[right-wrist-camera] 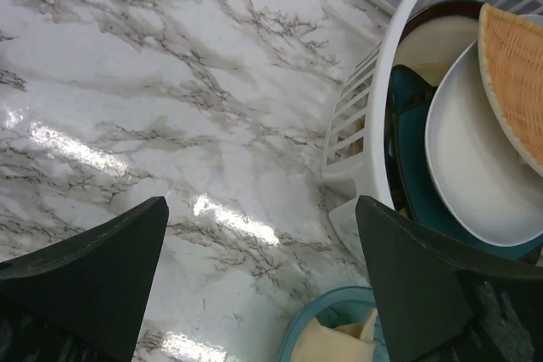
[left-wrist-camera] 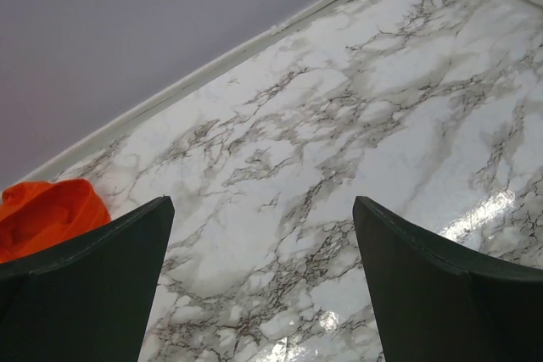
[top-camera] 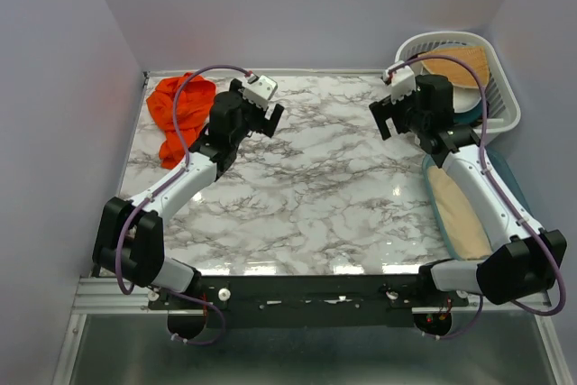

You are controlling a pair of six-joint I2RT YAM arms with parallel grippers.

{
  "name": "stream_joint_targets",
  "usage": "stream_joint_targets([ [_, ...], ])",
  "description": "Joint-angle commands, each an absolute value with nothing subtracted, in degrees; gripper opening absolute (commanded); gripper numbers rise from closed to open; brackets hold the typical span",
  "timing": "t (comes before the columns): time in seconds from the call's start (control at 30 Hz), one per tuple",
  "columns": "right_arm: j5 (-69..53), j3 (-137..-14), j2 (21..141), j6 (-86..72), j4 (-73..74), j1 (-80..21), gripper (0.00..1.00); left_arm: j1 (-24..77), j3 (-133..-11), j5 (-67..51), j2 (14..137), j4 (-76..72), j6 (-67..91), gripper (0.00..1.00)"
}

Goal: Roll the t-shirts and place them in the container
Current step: Pick up the T-shirt at the corner of the board.

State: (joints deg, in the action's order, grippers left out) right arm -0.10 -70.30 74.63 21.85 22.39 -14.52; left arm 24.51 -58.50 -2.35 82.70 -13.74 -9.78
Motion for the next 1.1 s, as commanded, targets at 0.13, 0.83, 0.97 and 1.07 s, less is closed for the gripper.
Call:
stream_joint_targets([
  [0.13, -10.62, -68.56, 74.71, 33.81, 26.8, -14.41, 1.0, 23.3, -62.3, 1.76, 84.37, -9.78, -10.46, 0.99],
  [0.83, -22.24, -67.24, 74.44, 33.83, 33.49, -14.5, 1.0, -2.11, -122.95, 1.04, 124.62, 39.72, -6.33, 0.75],
  [0.97, -21.8, -66.62, 74.71, 34.01, 33.4, -14.5, 1.0, -3.51, -118.22, 4.12, 124.01, 39.11, -8.08, 0.75],
  [1.07, -22.85, -66.45, 75.23, 33.75, 33.49, -14.5, 1.0, -4.04, -117.16, 5.62, 124.63, 39.64, -7.91, 0.75],
])
